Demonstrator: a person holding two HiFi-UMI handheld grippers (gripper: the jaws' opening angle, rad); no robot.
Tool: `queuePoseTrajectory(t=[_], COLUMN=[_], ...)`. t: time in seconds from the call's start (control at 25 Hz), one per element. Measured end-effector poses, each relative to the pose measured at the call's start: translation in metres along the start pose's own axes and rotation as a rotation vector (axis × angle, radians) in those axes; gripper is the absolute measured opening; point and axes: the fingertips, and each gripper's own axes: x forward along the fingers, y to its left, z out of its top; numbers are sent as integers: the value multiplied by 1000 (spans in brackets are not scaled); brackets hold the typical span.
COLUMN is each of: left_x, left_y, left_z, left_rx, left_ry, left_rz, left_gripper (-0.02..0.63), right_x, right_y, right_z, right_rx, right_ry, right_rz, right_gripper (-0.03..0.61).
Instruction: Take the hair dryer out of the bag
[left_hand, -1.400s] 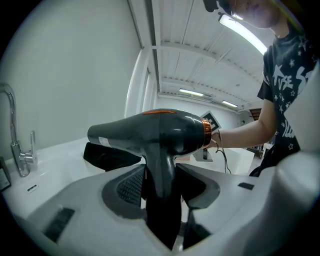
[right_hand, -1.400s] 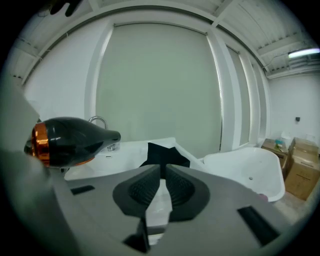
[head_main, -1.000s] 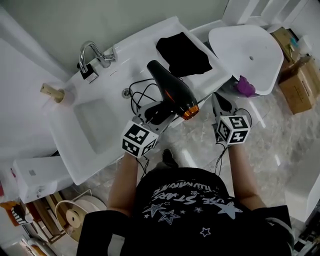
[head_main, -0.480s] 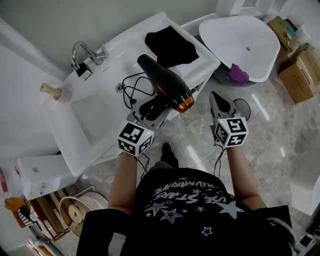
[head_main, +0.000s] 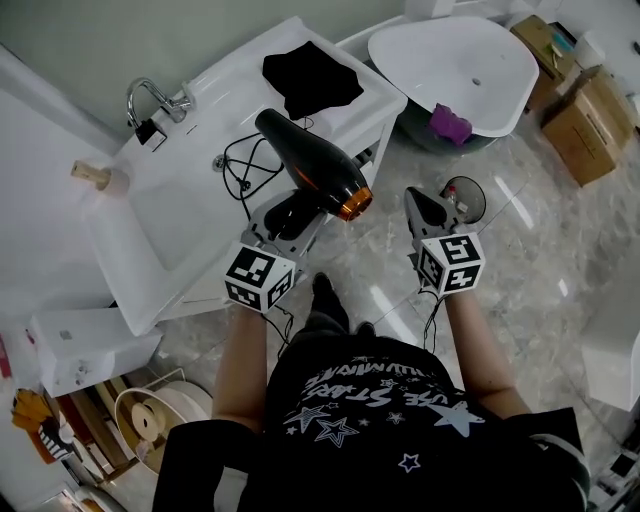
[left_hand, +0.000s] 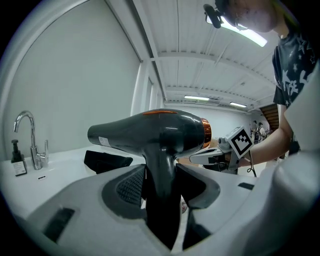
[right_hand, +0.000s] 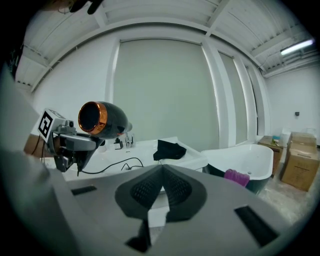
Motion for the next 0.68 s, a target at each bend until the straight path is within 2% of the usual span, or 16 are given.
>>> queuePoseTrajectory(t=[0.4,0.68], left_x=[-35,-61], left_y=[-55,-89], left_z=[-3,-15], left_rx=[-44,-59], left_ry=[-46,-49], left_rz=[11,14], left_gripper=[198,198], right_x=[-54,-85], right_y=[18,37], right_z=[-14,-28], right_rx=[1,6], right_ry=[-4,11], right_rz=[28,46], right_gripper=[6,6])
